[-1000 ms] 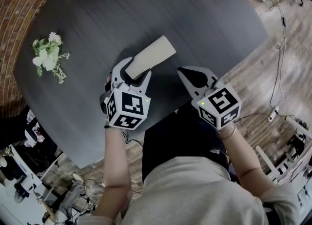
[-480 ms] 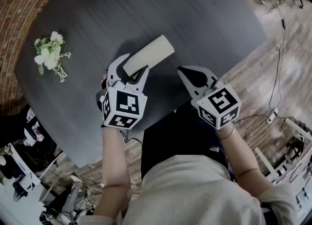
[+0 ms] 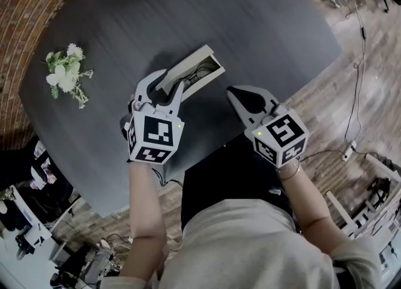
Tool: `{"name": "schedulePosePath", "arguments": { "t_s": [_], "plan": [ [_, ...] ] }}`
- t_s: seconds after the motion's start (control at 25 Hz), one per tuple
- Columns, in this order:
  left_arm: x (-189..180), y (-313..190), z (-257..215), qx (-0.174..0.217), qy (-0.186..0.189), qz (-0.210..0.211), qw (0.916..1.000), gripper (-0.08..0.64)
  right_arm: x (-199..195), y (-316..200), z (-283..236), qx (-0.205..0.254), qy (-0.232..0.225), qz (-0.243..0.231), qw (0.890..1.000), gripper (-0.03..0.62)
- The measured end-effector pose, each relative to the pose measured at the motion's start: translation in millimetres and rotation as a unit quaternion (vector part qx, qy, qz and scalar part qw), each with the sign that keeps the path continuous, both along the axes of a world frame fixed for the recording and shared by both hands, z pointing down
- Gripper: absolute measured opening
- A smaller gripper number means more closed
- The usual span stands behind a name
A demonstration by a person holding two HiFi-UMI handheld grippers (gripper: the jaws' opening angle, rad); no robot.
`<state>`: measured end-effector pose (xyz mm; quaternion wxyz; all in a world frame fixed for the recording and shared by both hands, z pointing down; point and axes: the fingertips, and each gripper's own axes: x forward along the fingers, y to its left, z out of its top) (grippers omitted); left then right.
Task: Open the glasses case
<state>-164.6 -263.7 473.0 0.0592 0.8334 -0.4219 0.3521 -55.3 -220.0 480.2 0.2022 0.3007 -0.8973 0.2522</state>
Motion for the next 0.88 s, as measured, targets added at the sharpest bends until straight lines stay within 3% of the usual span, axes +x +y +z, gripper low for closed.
{"name": "schedulePosePath", "arguments": {
  "t_s": [0.24,0.48,0.88],
  "plan": [
    [-10,-15,3,0.004,-0.014,-0.014,0.9998,0.077,1,-5,1,-0.006,-0.001,0.008,1.0,0.005],
    [-21,-30,5,0.001,-0.024,-0.03,0.9992,0.071,-2,-13,2,-0.009,-0.005,0.011,1.0,0.005],
    [-29,-38,13,-0.005,-0.009,-0.079,0.9968,0.071,-6,-16,5,-0.017,-0.012,0.012,1.0,0.005]
  ]
}}
